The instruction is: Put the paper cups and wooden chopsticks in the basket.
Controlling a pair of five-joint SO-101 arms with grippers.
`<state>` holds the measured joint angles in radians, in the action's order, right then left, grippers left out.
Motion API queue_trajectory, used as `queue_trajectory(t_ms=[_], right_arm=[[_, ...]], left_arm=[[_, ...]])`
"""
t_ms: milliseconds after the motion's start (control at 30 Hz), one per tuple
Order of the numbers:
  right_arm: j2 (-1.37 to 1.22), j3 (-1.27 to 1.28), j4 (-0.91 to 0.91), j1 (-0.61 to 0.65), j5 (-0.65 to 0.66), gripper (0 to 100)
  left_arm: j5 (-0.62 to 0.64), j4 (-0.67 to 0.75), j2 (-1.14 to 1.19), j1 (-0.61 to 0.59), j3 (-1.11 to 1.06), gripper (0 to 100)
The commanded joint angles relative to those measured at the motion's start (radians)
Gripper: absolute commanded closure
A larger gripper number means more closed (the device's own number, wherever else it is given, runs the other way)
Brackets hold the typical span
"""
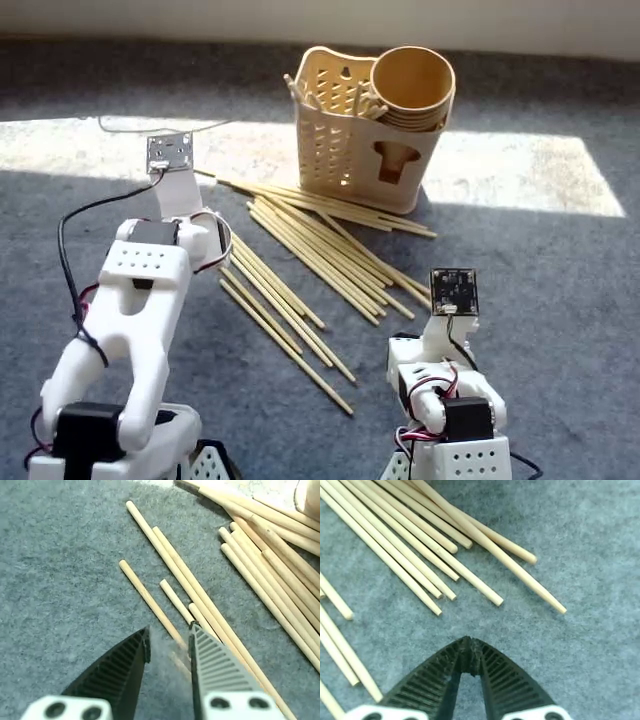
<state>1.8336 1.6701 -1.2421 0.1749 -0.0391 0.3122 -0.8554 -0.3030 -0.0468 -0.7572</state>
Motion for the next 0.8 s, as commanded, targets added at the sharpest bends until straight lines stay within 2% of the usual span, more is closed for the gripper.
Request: queue_trajectory(t_ms=[0, 300, 600, 767], right_arm=[[0.004, 0.15, -0.01, -0.008, -0.003, 99.4], [0.004, 0.15, -0.01, -0.008, -0.003, 99.4], [0.004, 0.15, -0.01, -0.008, -0.003, 99.4], [0.004, 0.15, -0.01, -0.008, -0.003, 99.4]], left_arm=[[-0.006, 0.021, 0.084, -0.013, 0.071, 87], [-0.006, 0.021, 0.289, -0.015, 0.179, 87], [-0.008, 0.021, 0.395, -0.013, 0.231, 87], [-0.011, 0.021, 0.415, -0.008, 0.257, 99]])
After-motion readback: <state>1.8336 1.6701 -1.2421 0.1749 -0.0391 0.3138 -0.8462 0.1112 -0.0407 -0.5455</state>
